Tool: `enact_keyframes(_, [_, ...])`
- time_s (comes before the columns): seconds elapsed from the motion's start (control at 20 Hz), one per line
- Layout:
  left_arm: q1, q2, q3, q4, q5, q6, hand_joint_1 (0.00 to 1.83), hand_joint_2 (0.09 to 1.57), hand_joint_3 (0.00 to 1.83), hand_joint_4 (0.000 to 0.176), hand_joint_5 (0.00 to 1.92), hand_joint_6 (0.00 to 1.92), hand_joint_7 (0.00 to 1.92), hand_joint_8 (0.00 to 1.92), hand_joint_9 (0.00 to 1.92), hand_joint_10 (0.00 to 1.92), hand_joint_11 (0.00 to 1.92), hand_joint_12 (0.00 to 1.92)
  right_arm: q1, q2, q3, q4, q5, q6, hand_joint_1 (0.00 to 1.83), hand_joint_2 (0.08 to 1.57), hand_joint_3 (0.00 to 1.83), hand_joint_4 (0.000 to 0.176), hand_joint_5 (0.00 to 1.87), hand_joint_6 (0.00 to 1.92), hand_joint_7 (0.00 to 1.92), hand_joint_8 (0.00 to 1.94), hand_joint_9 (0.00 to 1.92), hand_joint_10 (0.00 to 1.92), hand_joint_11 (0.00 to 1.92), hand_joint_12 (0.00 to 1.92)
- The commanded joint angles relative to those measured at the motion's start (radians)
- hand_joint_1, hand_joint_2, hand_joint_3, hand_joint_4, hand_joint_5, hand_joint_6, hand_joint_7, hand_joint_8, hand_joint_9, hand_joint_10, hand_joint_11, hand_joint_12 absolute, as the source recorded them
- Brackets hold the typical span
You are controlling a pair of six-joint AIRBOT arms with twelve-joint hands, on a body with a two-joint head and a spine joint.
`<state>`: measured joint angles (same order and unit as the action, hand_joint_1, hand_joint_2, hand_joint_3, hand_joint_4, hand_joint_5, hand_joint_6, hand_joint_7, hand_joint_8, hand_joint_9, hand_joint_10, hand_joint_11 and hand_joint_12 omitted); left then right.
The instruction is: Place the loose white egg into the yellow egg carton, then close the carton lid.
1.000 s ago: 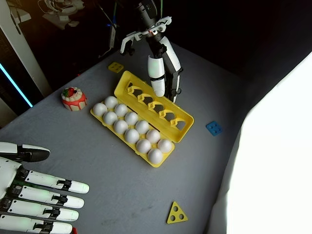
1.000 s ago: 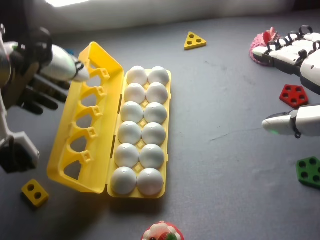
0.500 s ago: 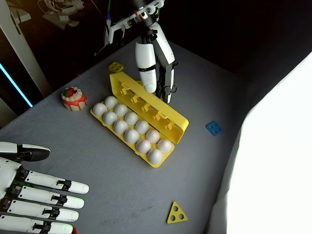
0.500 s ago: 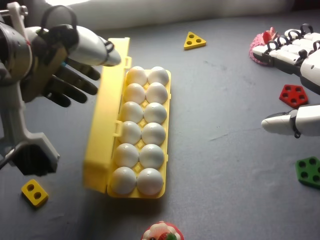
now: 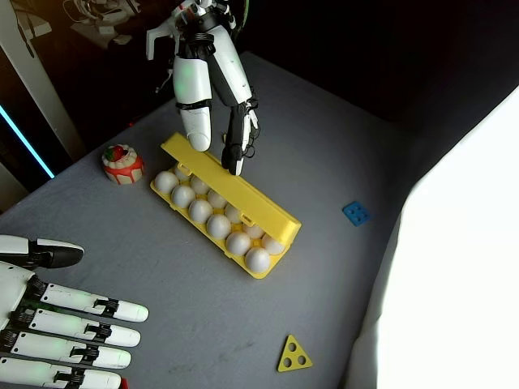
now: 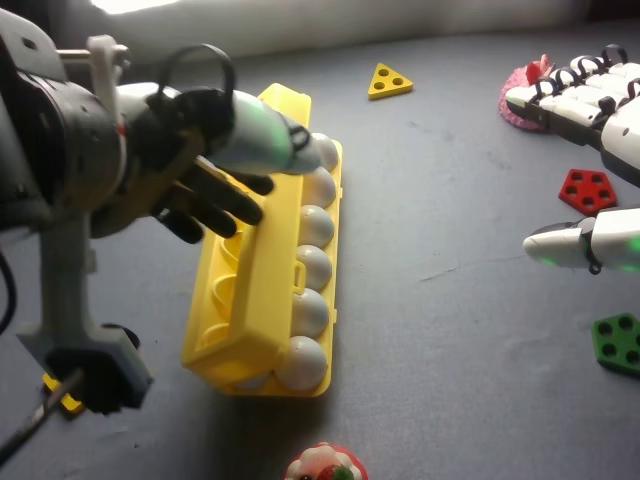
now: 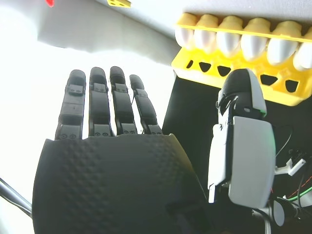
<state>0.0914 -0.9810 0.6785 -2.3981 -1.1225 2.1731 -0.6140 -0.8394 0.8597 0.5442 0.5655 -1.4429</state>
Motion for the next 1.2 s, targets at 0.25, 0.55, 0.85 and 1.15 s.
enact_keyframes(0.25, [0.053,-0.012,-0.047,0.056,0.104,-0.002,0.29,1.3,0.01,0.0,0.53,0.0,0.67,0.02,0.32,0.8,0.0,1.44,0.011,0.003,-0.004,-0.022,0.11,-0.004,0.45,1.02,0.01,0.0,0.05,0.01,0.1,0.0,0.07,0.01,0.0,0.0])
enact_keyframes(0.55, [0.11,-0.035,-0.07,0.064,0.145,-0.014,0.28,1.3,0.0,0.0,0.53,0.0,0.67,0.02,0.31,0.79,0.0,1.41,0.011,0.003,-0.004,-0.022,0.11,-0.005,0.48,1.01,0.0,0.0,0.06,0.01,0.12,0.01,0.1,0.02,0.03,0.02])
enact_keyframes(0.85, [0.165,-0.053,-0.083,0.077,0.189,-0.034,0.29,1.3,0.0,0.0,0.56,0.01,0.67,0.02,0.31,0.79,0.0,1.42,0.011,0.002,-0.004,-0.022,0.112,-0.006,0.47,1.01,0.0,0.0,0.06,0.01,0.09,0.0,0.1,0.02,0.0,0.02])
enact_keyframes(1.15, [0.163,-0.053,-0.068,0.101,0.203,-0.024,0.28,1.3,0.0,0.0,0.56,0.01,0.68,0.02,0.32,0.79,0.0,1.44,0.011,0.002,-0.004,-0.022,0.114,-0.007,0.48,1.01,0.0,0.0,0.1,0.0,0.12,0.0,0.14,0.01,0.0,0.11])
